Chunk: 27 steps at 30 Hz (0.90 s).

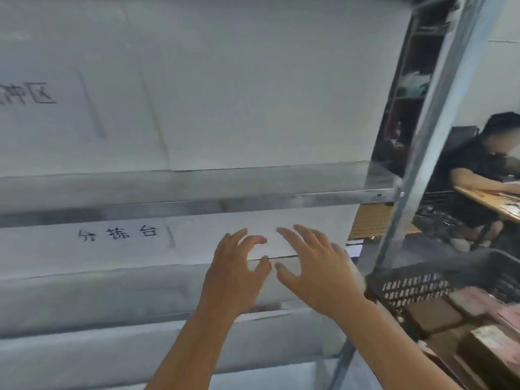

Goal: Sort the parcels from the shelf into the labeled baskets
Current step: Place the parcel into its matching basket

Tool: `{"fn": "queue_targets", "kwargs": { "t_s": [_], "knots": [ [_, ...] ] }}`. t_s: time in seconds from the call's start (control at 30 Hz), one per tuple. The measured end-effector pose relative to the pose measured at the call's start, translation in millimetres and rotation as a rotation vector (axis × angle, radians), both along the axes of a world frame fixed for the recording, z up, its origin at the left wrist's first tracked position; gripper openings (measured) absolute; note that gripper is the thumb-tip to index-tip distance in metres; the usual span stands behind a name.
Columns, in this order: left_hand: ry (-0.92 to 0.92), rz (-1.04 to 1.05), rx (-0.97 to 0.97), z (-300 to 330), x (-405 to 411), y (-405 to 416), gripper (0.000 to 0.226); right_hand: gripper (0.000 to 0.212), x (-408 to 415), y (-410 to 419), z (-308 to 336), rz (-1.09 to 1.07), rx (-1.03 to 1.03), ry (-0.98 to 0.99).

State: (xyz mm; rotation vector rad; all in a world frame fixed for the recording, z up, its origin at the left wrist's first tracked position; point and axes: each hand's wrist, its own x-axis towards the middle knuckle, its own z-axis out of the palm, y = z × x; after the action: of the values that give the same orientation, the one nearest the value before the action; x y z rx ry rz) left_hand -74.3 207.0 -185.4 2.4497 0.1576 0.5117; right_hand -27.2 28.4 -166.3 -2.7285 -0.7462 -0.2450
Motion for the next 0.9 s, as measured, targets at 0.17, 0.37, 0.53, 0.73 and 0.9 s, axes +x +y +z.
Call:
{"fn": "queue_targets", "kwargs": {
  "t_s": [0.17, 0.37, 0.53, 0.73, 0.9],
  "knots": [
    [-0.007, 0.196, 0.009, 1, -96, 131, 0.033, 0.075, -61, 144, -9, 0.194, 0.051, -0.012],
    [-0.019, 0.452, 0.034, 10, -225, 275, 0.034, 0.075, -147, 308, -13, 0.446, 0.13, -0.009],
    [-0.035, 0.654, 0.024, 16, -311, 362, 0.033, 0.066, -205, 420, -3, 0.663, 0.162, 0.004],
    [-0.061, 0.851, -0.006, 19, -377, 440, 0.033, 0.071, -248, 532, 4, 0.845, 0.227, 0.008],
    [-0.06, 0.934, -0.024, 20, -390, 506, 0.036, 0.067, -253, 612, 9, 0.958, 0.262, 0.003]
  ]
}}
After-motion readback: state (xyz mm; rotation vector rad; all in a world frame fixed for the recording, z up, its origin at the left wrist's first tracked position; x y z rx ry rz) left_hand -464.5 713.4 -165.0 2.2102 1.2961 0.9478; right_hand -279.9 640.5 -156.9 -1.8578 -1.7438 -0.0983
